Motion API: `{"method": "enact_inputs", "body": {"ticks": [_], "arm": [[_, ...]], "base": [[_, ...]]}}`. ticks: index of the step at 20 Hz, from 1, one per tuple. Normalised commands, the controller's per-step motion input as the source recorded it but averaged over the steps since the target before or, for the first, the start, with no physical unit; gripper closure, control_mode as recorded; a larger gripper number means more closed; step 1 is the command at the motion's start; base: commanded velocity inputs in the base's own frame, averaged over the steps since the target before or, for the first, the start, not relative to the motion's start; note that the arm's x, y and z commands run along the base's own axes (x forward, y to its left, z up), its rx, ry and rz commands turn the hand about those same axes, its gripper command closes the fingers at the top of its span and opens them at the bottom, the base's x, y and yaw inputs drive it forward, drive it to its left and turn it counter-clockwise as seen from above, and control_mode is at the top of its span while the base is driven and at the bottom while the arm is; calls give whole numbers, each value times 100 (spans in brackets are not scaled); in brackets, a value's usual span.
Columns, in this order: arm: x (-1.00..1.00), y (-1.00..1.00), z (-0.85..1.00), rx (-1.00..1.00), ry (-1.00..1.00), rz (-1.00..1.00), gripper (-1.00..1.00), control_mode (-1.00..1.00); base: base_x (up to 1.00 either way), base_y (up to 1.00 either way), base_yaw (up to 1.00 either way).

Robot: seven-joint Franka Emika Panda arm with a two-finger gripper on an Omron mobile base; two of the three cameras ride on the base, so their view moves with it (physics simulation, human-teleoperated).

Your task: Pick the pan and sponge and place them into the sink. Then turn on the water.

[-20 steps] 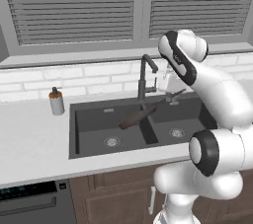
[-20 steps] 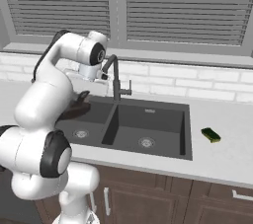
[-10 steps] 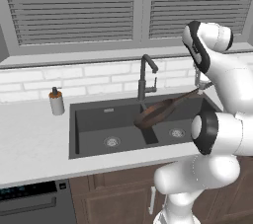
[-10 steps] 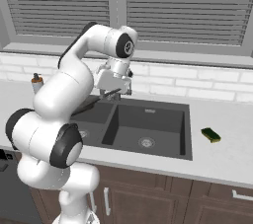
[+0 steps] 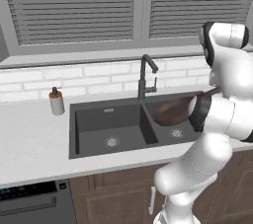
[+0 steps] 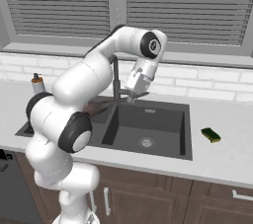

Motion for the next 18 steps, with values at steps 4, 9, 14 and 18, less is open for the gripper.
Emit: {"method": "enact_inputs", "body": {"ticks": [4, 9, 14, 18], "arm": [[0, -20, -24, -1, -13, 0, 100, -100], [0, -3, -36, -10, -18, 0, 100, -100], [0, -27, -27, -9, -22, 0, 100, -100], [0, -54, -13, -3, -2, 0, 100, -100]], "base": [[0, 0, 0], [0, 0, 0], [0, 0, 0], [0, 0, 0]]}}
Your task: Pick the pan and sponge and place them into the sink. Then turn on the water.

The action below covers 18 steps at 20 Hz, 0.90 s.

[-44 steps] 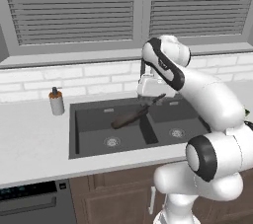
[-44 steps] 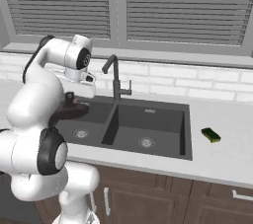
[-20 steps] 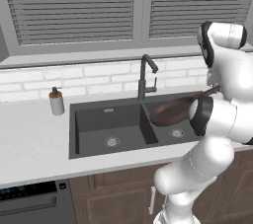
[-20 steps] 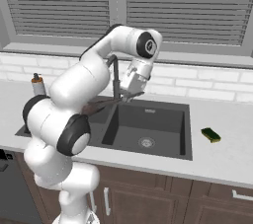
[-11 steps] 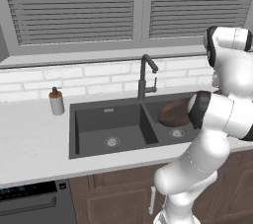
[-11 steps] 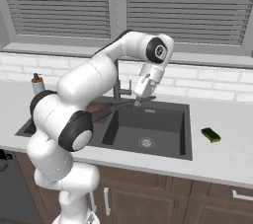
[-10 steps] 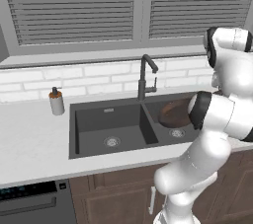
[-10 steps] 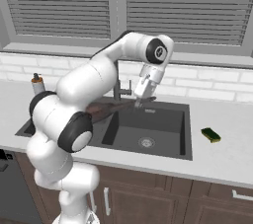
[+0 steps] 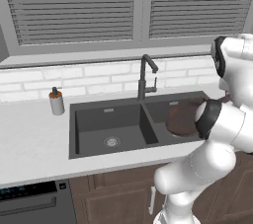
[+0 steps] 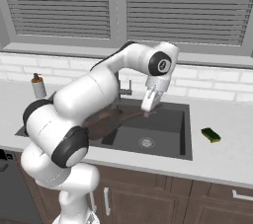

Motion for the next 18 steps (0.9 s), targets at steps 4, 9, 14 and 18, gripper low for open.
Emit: {"method": "enact_inputs", "body": {"ticks": [4, 9, 14, 18], "arm": [[12, -62, -7, 0, 0, -1, 100, -100], [15, -53, -4, 1, -1, 0, 100, -100], [26, -38, -16, 3, -6, 0, 100, -100], [19, -24, -20, 3, -9, 0, 100, -100]], "base": [[0, 0, 0], [0, 0, 0], [0, 0, 0], [0, 0, 0]]}}
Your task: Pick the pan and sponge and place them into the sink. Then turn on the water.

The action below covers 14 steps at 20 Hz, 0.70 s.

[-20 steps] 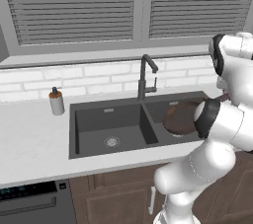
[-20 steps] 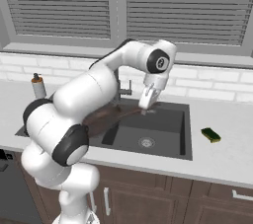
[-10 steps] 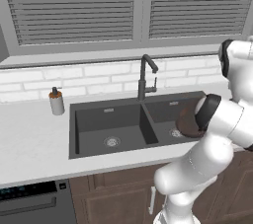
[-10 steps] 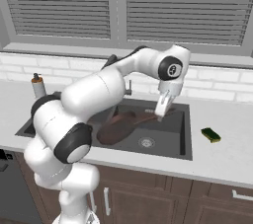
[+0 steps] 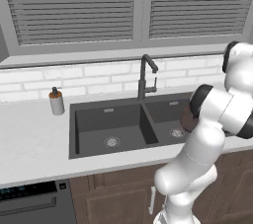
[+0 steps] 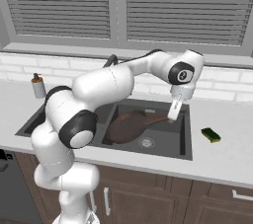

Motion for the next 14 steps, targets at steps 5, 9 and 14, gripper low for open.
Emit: {"method": "enact_inputs", "body": {"ticks": [5, 9, 14], "arm": [[13, 0, -26, 0, -13, 0, 100, -100], [23, 0, -31, 0, -15, 0, 100, -100], [6, 1, -38, 0, -26, 0, 100, -100]], "base": [[0, 0, 0], [0, 0, 0], [0, 0, 0]]}}
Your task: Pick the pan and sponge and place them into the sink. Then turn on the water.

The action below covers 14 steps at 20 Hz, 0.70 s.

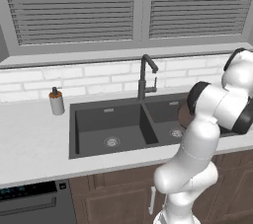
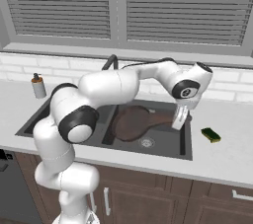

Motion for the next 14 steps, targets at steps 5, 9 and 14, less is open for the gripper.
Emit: {"method": "enact_inputs", "body": {"ticks": [5, 9, 14], "arm": [[3, 2, -39, 0, -23, 0, 100, -100], [15, 8, -38, 0, -3, 0, 100, -100], [44, 21, -31, 0, 8, 4, 100, -100]], "base": [[0, 0, 0], [0, 0, 0], [0, 0, 0]]}}
